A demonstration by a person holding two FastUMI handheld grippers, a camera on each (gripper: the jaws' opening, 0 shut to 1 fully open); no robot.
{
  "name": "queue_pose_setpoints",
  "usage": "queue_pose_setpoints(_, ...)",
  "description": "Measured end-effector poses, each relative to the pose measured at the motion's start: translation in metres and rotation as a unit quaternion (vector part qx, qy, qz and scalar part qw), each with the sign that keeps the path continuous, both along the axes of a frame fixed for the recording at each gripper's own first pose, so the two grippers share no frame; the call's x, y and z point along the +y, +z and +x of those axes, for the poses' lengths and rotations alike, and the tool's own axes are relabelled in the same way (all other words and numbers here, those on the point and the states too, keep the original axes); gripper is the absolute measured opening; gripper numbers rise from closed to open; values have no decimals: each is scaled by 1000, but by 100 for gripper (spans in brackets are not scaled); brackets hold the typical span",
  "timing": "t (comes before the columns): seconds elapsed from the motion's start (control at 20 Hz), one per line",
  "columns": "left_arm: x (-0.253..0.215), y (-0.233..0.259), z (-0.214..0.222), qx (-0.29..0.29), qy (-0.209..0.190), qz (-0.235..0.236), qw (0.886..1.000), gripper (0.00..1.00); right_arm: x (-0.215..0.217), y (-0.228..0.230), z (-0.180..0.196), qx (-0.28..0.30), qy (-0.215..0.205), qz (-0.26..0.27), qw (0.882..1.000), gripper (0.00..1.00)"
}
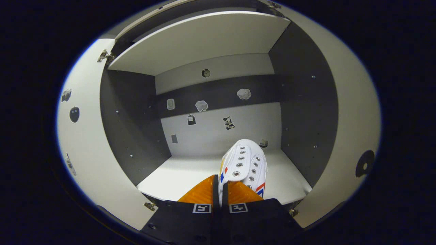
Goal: Grab one shoe with the right hand and put it into the shoe cabinet, grab the other shoe with the left hand and put it into the shoe cabinet; then close the right door with the right hand and the left door with the left hand.
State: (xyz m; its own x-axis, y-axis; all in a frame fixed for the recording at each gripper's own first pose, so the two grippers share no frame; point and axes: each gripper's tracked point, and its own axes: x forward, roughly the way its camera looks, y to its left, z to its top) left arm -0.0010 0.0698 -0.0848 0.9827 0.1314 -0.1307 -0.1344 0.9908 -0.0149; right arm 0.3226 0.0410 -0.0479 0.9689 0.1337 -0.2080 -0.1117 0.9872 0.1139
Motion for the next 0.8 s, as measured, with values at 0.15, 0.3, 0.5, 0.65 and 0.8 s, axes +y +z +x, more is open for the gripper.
queue_pose_setpoints(0.15, 2, -1, 1, 0, 6, 1, 1000, 95, -6, -16, 45, 24, -3, -37, 999, 4)
queue_pose_setpoints(0.3, 3, -2, 1, 2, 14, 3, 1000, 96, -13, -42, 80, 62, -6, -82, 995, 4)
queue_pose_setpoints(0.5, 4, -8, 2, 10, 23, 5, 1000, 95, -15, -67, 103, 107, -6, -123, 987, 5)
queue_pose_setpoints(0.65, 3, -8, 3, 9, 24, 14, 1000, 95, -10, -78, 107, 123, 0, -137, 983, 5)
queue_pose_setpoints(0.8, 1, -11, 2, 14, 26, -5, 1000, 96, -8, -83, 105, 138, -10, -136, 981, 8)
